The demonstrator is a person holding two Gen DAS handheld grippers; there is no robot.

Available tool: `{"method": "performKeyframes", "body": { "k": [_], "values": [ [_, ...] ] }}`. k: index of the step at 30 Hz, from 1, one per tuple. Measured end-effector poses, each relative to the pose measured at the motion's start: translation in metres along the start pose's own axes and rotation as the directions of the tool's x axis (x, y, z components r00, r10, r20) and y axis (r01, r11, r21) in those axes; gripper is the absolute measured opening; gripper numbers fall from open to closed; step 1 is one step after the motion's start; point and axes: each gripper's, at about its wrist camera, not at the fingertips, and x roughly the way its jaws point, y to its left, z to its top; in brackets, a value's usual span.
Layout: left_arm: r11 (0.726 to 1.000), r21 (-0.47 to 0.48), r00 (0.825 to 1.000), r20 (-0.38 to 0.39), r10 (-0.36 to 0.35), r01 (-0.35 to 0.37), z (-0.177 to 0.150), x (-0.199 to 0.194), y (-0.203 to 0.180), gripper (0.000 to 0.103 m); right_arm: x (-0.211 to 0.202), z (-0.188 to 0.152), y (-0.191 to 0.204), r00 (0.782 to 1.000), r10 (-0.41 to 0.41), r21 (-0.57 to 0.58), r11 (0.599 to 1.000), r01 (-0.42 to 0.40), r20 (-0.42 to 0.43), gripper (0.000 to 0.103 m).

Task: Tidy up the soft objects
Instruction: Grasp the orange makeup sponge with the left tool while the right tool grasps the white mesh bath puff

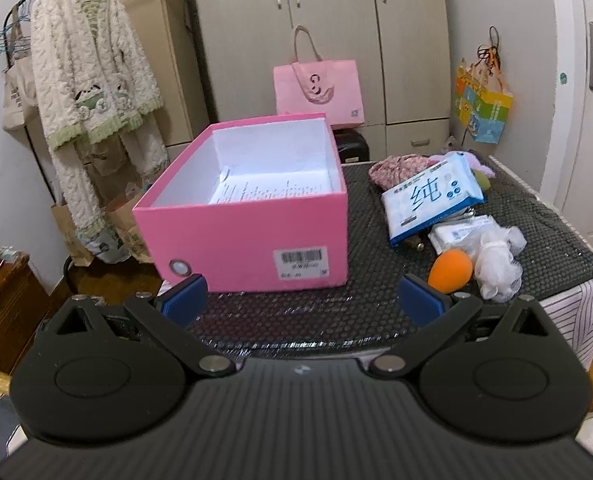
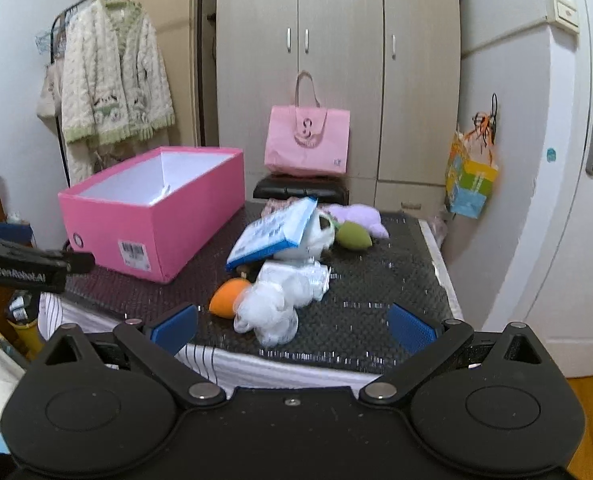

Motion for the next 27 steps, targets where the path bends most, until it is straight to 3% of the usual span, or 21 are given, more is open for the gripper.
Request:
{"method": "performKeyframes", "body": {
  "k": [5,10,16,18,24,27],
  "values": [
    [0.996,-0.007,0.99,0.109,-0.091,0.092,0.008,0.007,-0.005,0.103,0.006,-0.001,-0.019,0.988,0.007,0.009,1.0,-0.008,0.155,0.103],
    [0.985,0.055,0.98,0.106,-0.166,0.161,0.012,0.034,-0.026,0.103,0.04,-0.003,-0.033,0.995,-0.015,-0.007,1.0,0.016,0.103,0.102],
    [0.954,0.034,0.951,0.071,-0.301,0.299,0.013,0.064,-0.048,0.095,0.072,-0.018,-0.028,0.997,0.078,-0.052,0.996,-0.077,0.02,0.097],
    [0.946,0.042,0.944,0.066,-0.324,0.322,0.012,0.07,-0.054,0.086,0.083,-0.021,-0.027,0.994,0.112,-0.051,0.992,-0.112,-0.007,0.087],
    [0.918,0.03,0.918,-0.002,-0.397,0.397,0.005,0.095,-0.062,0.057,0.108,-0.03,-0.024,0.977,0.209,-0.061,0.975,-0.212,-0.05,0.078],
    [0.904,0.014,0.903,-0.038,-0.427,0.428,0.002,0.105,-0.062,0.048,0.114,-0.034,-0.02,0.969,0.241,-0.089,0.965,-0.245,-0.05,0.078]
  ]
}}
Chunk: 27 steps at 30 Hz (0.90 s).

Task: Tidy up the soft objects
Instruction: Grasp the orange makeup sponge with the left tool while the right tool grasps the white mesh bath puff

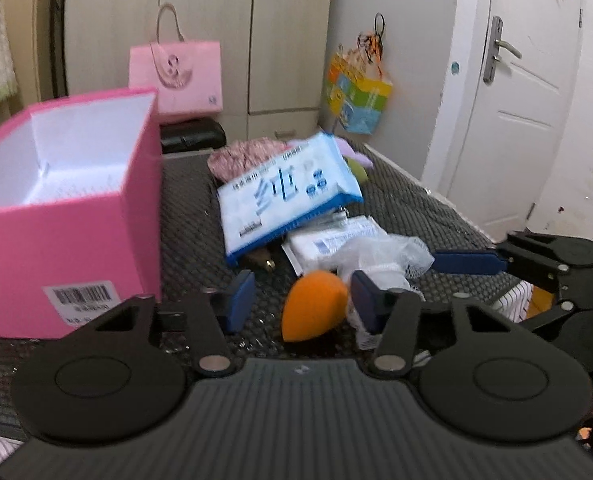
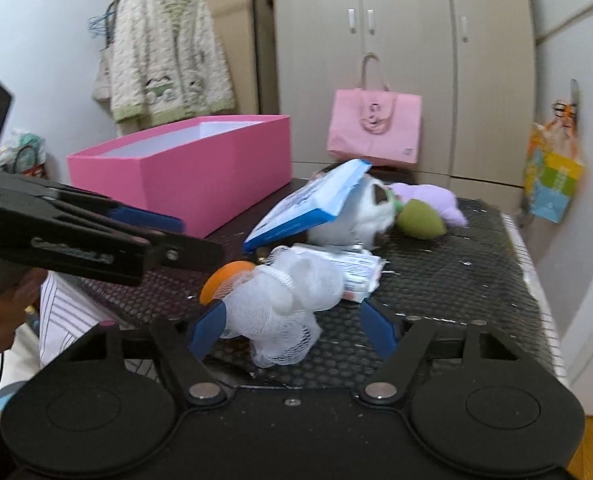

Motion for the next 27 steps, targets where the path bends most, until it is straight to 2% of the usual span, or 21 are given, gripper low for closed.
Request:
{"method": "performKeyframes", "body": {
  "k": [2,4,6,9,12,16,21,27],
  "values": [
    [1.0,-0.004,1.0,-0.012,-0.014,0.014,-0.001,0.005,0.002,0.045,0.005,-0.001,0.002,1.0,0.005,-0.024,1.0,-0.005,0.0,0.077],
    [1.0,-0.008,0.999,-0.026,-0.024,0.024,-0.001,0.01,0.004,0.044,0.01,-0.002,0.002,1.0,-0.005,-0.033,0.999,0.005,-0.011,0.07],
    [0.999,-0.018,0.998,-0.042,-0.041,0.04,-0.002,0.015,0.006,0.044,0.013,-0.002,-0.004,1.0,0.007,-0.017,1.0,-0.007,-0.02,0.051],
    [0.997,-0.031,0.995,-0.068,-0.071,0.069,-0.002,0.021,0.007,0.044,0.011,-0.002,-0.015,1.0,0.026,0.009,1.0,-0.026,-0.017,0.043],
    [0.996,-0.042,0.993,-0.082,-0.088,0.084,-0.002,0.028,0.007,0.044,0.011,-0.002,-0.018,0.999,0.031,0.002,1.0,-0.031,-0.026,0.042],
    [0.993,-0.049,0.988,-0.101,-0.115,0.11,0.0,0.034,0.008,0.044,0.013,-0.002,-0.025,0.998,-0.009,0.008,1.0,0.01,-0.054,0.039],
    [0.991,-0.05,0.985,-0.119,-0.127,0.121,0.0,0.043,0.006,0.044,0.006,0.002,-0.043,0.996,0.025,0.102,0.995,-0.016,-0.082,0.042],
    [0.996,-0.031,0.987,-0.132,-0.087,0.084,0.001,0.05,0.004,0.044,0.0,0.012,-0.055,0.995,0.093,0.239,0.967,-0.084,-0.024,0.065]
  ]
}}
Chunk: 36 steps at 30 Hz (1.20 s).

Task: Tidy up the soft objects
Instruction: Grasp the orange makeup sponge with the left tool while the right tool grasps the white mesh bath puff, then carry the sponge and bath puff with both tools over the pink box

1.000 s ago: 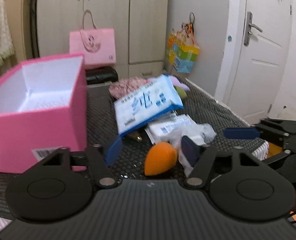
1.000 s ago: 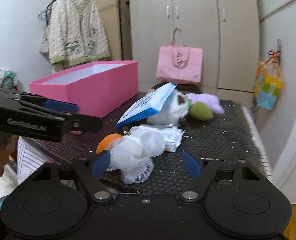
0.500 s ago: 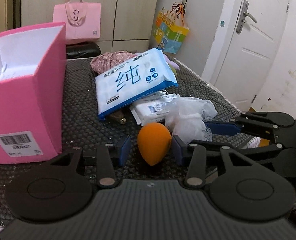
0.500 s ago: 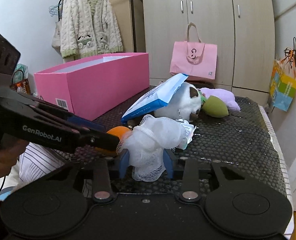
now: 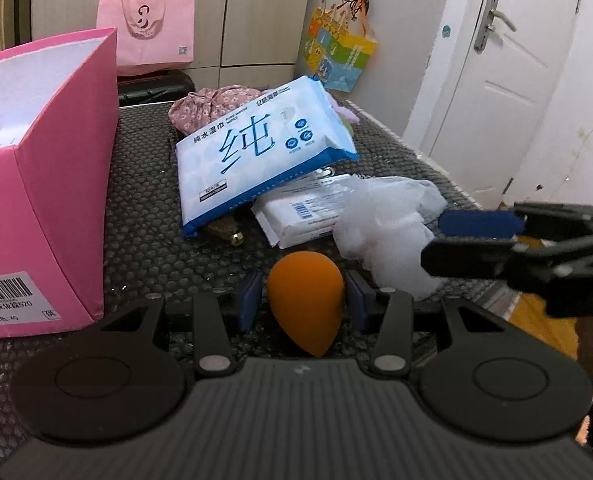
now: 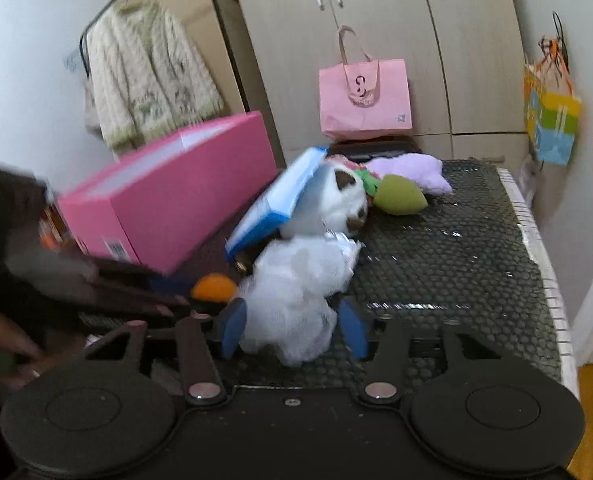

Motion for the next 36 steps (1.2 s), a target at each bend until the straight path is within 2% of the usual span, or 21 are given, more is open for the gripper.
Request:
{"method": "performKeyframes", "body": {
  "k": [6,7,8,11,14,26,30,36],
  "values": [
    [1.0,-0.002,1.0,0.007,0.018,-0.018,-0.003,-0.002,0.0,0.038,0.032,0.0,0.001,0.997,-0.009,0.042,0.999,0.012,-0.072,0.065],
    [1.0,-0.003,1.0,0.008,0.019,-0.019,-0.004,-0.003,0.0,0.037,0.037,-0.003,0.0,0.996,-0.01,0.055,0.998,0.014,-0.084,0.063],
    [1.0,-0.005,1.0,0.008,0.019,-0.019,-0.004,-0.004,0.0,0.037,0.039,-0.005,0.0,0.996,-0.007,0.06,0.998,0.012,-0.092,0.051],
    [1.0,-0.01,1.0,0.005,0.019,-0.019,-0.004,-0.008,0.001,0.037,0.034,-0.007,0.004,0.996,0.001,0.033,0.999,0.002,-0.09,0.036],
    [1.0,-0.009,1.0,-0.006,0.01,-0.011,-0.005,-0.012,0.002,0.037,0.026,-0.006,0.009,0.996,0.007,0.013,1.0,-0.006,-0.093,0.03],
    [1.0,-0.023,0.995,-0.098,-0.003,0.001,-0.015,-0.046,0.02,0.037,0.01,0.009,0.036,0.988,0.033,-0.022,0.999,-0.037,-0.154,0.028],
    [1.0,0.002,0.989,-0.147,0.027,-0.027,-0.021,-0.065,0.031,0.037,0.005,0.016,0.058,0.981,0.05,-0.08,0.995,-0.066,-0.187,0.028],
    [0.994,-0.001,0.976,-0.191,0.105,-0.107,-0.028,-0.097,0.056,0.037,0.006,0.031,0.083,0.951,0.116,-0.09,0.985,-0.147,-0.286,0.028]
  ]
}}
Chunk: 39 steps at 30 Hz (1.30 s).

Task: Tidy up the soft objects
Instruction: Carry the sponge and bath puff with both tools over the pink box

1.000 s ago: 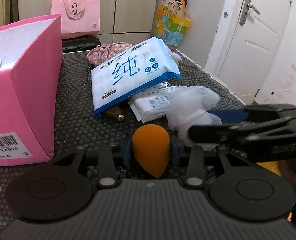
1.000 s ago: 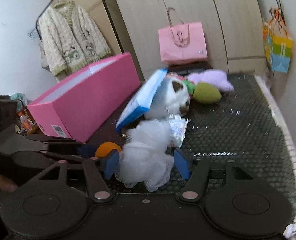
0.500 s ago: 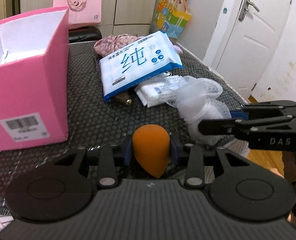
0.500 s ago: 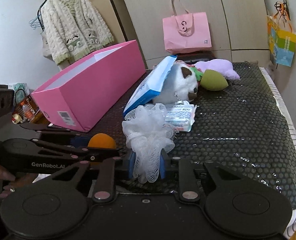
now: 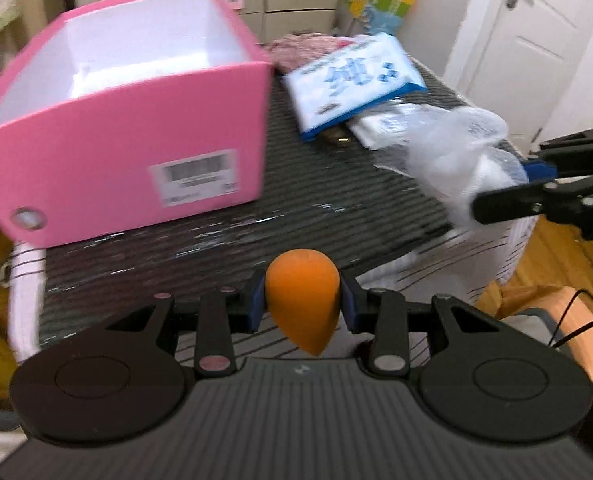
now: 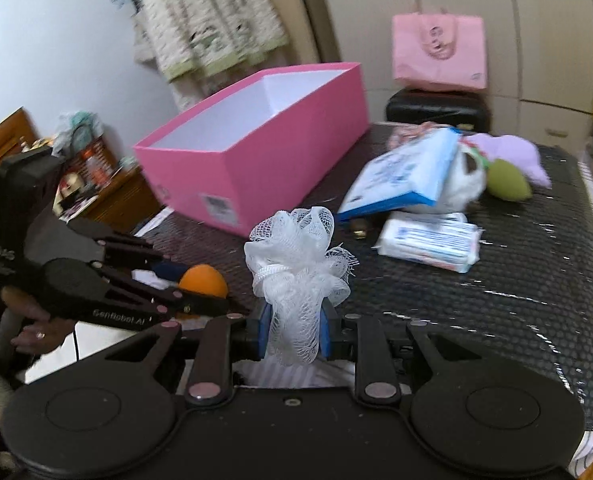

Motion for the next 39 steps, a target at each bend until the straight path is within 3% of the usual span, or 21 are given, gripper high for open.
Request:
{"method": "performKeyframes", "body": {
  "k": [5,13,18,32,35,39],
  "values": [
    [0.999,-0.029,0.998,0.036,0.045,-0.044,0.0,-0.028,0.022,0.037,0.008,0.016,0.013,0.991,0.101,0.026,0.995,-0.099,-0.083,0.028],
    [0.999,-0.021,0.997,0.067,-0.034,0.036,0.016,-0.067,0.044,0.037,0.019,0.052,0.044,0.979,0.177,-0.03,0.983,-0.18,-0.098,0.028],
    [0.999,0.016,0.994,0.097,-0.041,0.039,0.032,-0.083,0.053,0.037,0.02,0.078,0.06,0.977,0.198,-0.077,0.976,-0.205,-0.084,0.028],
    [0.998,0.058,0.989,0.151,-0.011,0.002,0.103,-0.068,0.096,0.038,0.05,0.142,0.074,0.996,0.074,-0.198,0.977,-0.083,-0.054,0.028],
    [0.999,0.032,0.987,0.16,0.032,-0.038,0.119,-0.049,0.114,0.038,0.076,0.166,0.076,0.995,0.051,-0.249,0.966,-0.07,-0.082,0.029],
    [0.997,0.009,0.991,0.116,0.072,-0.073,0.135,-0.021,0.136,0.038,0.122,0.192,0.062,0.985,0.028,-0.287,0.955,-0.078,-0.172,0.029]
  ]
}}
